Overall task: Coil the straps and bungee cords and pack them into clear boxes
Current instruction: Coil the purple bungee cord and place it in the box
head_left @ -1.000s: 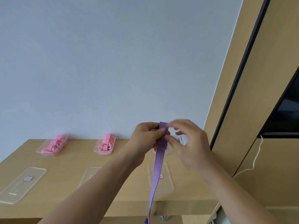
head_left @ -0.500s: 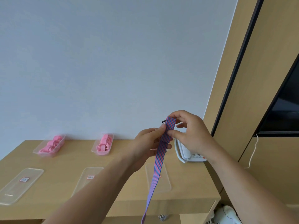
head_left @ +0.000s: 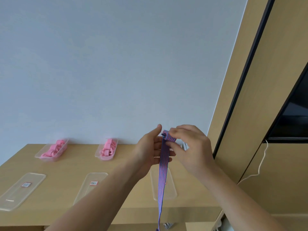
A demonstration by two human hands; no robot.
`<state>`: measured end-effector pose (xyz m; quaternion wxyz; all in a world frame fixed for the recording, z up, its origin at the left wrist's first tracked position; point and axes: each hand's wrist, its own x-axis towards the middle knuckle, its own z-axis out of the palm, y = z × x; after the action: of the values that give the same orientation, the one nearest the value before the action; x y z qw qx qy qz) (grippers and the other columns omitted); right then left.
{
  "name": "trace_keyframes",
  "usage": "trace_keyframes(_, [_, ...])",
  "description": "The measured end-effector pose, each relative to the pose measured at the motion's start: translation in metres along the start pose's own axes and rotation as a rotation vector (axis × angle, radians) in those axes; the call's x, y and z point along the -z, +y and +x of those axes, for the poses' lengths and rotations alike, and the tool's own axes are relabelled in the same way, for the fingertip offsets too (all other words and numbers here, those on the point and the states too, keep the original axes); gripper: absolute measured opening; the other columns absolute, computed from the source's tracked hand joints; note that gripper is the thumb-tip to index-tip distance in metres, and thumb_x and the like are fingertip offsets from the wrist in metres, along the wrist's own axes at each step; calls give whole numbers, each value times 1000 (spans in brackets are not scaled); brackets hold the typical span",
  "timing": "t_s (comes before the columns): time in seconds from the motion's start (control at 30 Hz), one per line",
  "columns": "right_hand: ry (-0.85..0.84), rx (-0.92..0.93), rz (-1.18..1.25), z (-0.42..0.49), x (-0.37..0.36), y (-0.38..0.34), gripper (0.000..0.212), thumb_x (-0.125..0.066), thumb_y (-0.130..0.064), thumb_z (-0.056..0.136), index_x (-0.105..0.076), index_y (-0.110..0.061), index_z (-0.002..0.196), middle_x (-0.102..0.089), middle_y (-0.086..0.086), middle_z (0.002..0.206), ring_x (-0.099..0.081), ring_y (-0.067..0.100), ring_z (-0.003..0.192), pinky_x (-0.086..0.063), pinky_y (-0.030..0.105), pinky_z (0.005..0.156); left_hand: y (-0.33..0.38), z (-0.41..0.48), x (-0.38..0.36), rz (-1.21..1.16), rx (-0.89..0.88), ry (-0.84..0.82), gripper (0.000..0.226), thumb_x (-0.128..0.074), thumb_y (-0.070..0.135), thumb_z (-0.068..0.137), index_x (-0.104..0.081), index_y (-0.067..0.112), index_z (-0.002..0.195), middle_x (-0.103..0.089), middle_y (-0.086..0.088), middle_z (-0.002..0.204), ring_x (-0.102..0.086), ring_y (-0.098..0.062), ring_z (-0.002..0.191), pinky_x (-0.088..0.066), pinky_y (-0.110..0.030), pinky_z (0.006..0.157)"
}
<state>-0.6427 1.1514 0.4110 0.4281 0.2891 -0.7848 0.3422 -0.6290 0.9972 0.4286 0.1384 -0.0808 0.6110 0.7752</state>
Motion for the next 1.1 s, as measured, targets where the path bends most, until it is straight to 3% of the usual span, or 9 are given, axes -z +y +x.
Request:
trace_keyframes(0.13, [-17,120,-45,-10,-6,-2,17,-83,-14,75,-79,-12,91,-76,-2,101,-64,27,94,-53,32,81,3,4,5,-76,-41,22,34,-59,39,101,-77,10,98,-69,-6,79,-64,-25,72,-58,-37,69])
trace_keyframes(0.33, [-58,189,-100,-20,-11,4,15,-82,-11,78,-80,-13,92,-73,2,110,-62,29,95,-53,37,78,3,6,9,-45,-139,-41,25,-57,21,103,-73,3,108,-72,-15,90,-73,-28,83,-56,-36,71])
trace_keyframes(0.43, [-84,166,-36,-16,-8,3,7,-81,-14,80,-80,-15,87,-73,-2,108,-61,26,94,-52,34,81,3,6,11,32,-182,-29,24,-55,17,105,-72,1,111,-69,-14,89,-67,-25,80,-57,-36,71])
trace_keyframes(0.53, [-88,-40,63,-2,-3,0,19,-75,-17,84,-76,-18,102,-72,-7,107,-62,18,100,-50,31,86,2,6,11,101,-231,-26,25,-52,12,106,-72,-1,114,-67,-14,90,-63,-26,80,-59,-40,78])
trace_keyframes(0.63, [-315,-413,189,14,-1,5,36,-71,-20,90,-65,-24,125,-67,-10,120,-60,7,110,-53,30,87,1,4,9,150,-261,-57,25,-51,11,106,-70,3,119,-72,-25,103,-70,-29,90,-57,-51,94])
trace_keyframes(0.7, [-429,-511,311,21,0,11,27,-71,-20,90,-69,-29,116,-69,-13,114,-62,5,108,-57,36,86,2,4,9,159,-279,-71,25,-51,11,106,-67,6,125,-71,-28,115,-71,-32,95,-56,-57,98])
trace_keyframes(0.8, [-442,-536,410,27,4,13,23,-75,-11,86,-72,-27,102,-73,-10,105,-65,8,108,-58,42,86,3,5,12,134,-274,-87,29,-56,8,104,-58,7,133,-75,-22,112,-72,-34,93,-57,-57,96])
trace_keyframes(1.0, [-369,-491,315,31,4,10,25,-73,-4,84,-69,-23,98,-75,-10,97,-71,7,88,-57,32,79,-2,3,17,144,-207,-116,36,-64,29,101,-62,4,127,-75,-19,112,-74,-31,93,-56,-58,97])
trace_keyframes(1.1, [-274,-416,238,32,1,6,26,-75,-1,81,-69,-20,98,-74,-12,94,-69,5,92,-56,30,78,-9,5,17,159,-161,-117,46,-58,44,102,-66,4,123,-73,-20,118,-74,-31,94,-58,-57,95])
